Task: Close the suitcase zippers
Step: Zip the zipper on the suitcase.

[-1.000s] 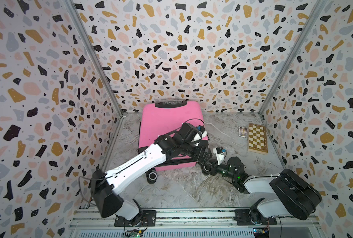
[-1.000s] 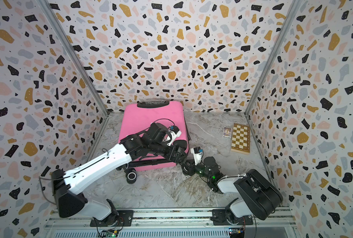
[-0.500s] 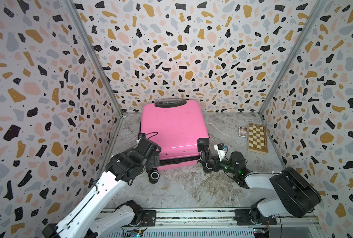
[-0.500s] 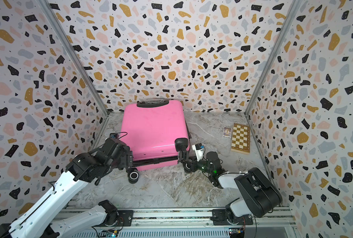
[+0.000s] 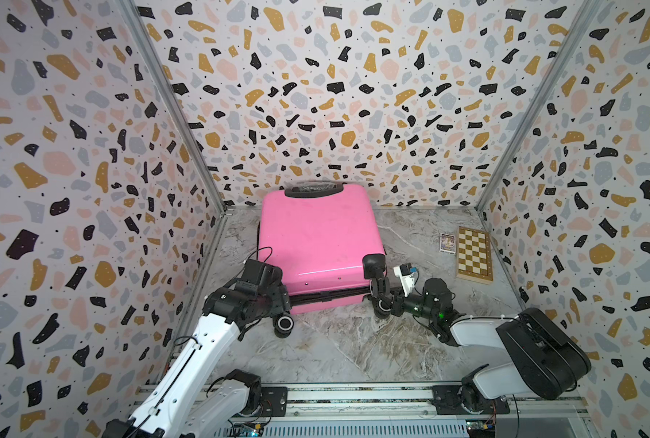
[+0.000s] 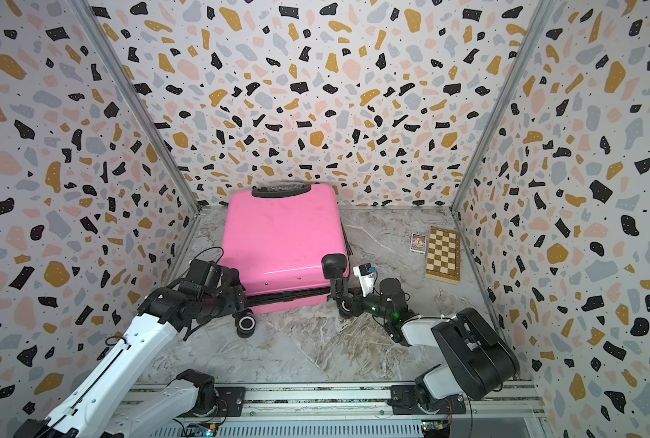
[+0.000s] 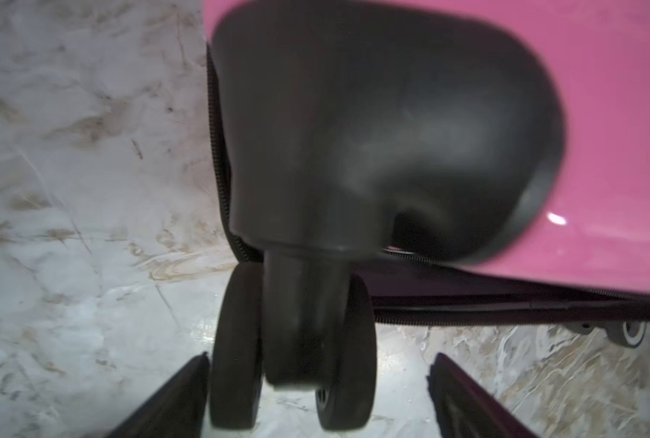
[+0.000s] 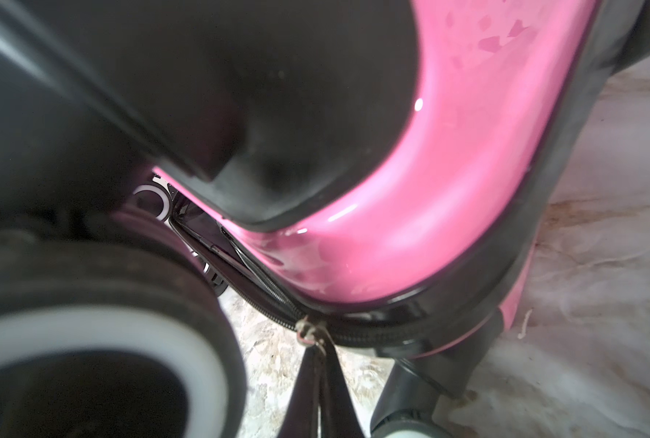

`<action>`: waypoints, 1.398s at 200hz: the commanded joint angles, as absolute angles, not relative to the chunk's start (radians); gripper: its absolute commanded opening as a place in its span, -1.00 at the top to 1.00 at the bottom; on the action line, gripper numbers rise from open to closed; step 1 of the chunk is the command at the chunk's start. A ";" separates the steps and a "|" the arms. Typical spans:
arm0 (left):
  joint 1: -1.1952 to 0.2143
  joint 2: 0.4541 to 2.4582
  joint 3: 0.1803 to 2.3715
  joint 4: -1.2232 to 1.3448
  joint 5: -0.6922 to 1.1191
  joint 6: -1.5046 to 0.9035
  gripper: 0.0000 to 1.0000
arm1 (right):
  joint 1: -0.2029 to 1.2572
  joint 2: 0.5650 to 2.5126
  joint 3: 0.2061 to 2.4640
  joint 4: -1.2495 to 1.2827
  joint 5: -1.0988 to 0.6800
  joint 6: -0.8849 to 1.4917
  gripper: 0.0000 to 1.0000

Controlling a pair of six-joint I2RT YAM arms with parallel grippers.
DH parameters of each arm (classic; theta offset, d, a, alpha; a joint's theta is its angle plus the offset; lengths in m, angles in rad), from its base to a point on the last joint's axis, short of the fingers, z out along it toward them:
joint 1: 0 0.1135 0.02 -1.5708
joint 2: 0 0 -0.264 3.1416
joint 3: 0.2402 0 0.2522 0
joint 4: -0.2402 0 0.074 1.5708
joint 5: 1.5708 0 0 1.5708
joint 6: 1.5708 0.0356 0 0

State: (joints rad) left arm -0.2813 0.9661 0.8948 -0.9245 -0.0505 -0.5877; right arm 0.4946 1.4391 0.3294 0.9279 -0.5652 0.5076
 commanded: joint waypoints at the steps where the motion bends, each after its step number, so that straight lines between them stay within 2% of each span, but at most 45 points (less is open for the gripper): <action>1: -0.263 0.965 0.886 -0.872 -0.057 -0.575 -0.55 | 0.481 1.420 0.374 0.932 -0.523 0.495 1.00; 26: -0.260 0.961 0.879 -0.831 -0.004 -0.555 -0.14 | 0.468 1.420 0.379 0.921 -0.544 0.495 1.00; 63: -0.260 0.965 0.880 -0.744 0.191 -0.519 0.21 | 0.422 1.436 0.380 0.953 -0.651 0.550 1.00; 111: -0.261 0.953 0.882 -0.630 0.385 -0.588 0.46 | 0.405 1.475 0.372 1.101 -0.816 0.741 1.00; 143: -0.268 0.942 0.882 -0.555 0.459 -0.651 0.55 | 0.412 1.507 0.345 1.296 -0.863 0.922 1.00; 179: -0.316 0.948 0.892 -0.519 0.455 -0.671 0.56 | 0.460 1.538 0.350 1.437 -0.865 1.034 1.00; 219: -0.344 0.965 0.902 -0.517 0.429 -0.664 0.57 | 0.538 1.522 0.382 1.393 -0.851 1.014 1.00; 279: -0.352 0.974 0.970 -0.532 0.445 -0.622 0.58 | 0.577 1.502 0.385 1.398 -0.874 1.020 1.00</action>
State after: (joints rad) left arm -0.3061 0.9611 0.8909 -0.7902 0.2470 -0.6743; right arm 0.4950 1.5738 0.3290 1.2037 -0.6361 1.0283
